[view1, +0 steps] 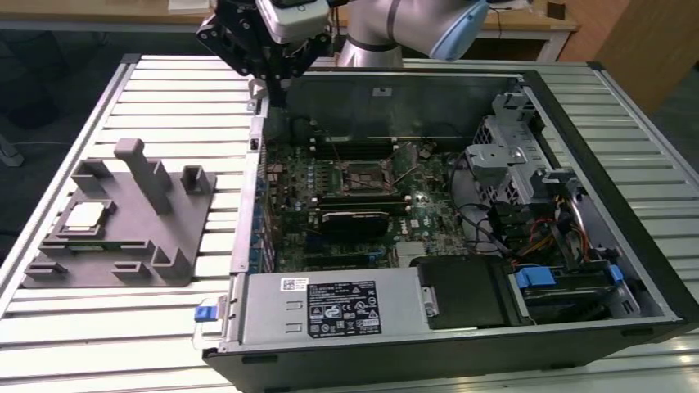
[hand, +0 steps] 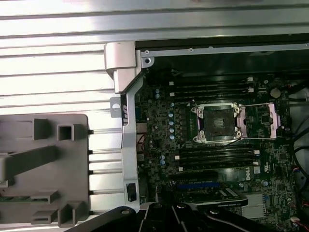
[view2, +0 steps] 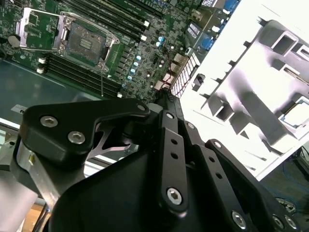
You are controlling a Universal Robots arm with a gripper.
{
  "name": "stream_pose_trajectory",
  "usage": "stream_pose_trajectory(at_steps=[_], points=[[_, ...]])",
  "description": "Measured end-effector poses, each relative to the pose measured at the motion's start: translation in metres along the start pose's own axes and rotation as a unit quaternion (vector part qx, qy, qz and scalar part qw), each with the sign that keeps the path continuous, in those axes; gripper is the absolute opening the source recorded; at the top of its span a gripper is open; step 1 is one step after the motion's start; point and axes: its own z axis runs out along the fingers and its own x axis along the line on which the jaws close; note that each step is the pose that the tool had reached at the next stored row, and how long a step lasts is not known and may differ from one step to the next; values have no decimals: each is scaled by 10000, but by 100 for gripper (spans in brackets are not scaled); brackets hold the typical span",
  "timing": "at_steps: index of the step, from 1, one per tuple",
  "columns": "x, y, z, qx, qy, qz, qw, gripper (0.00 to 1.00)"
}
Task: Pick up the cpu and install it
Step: 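Reach for the cpu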
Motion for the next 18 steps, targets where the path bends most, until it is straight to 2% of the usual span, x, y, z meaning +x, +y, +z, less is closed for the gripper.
stream_pose_trajectory(at_steps=[18], points=[[149, -11, -4, 0, -1, 0, 10000, 11]])
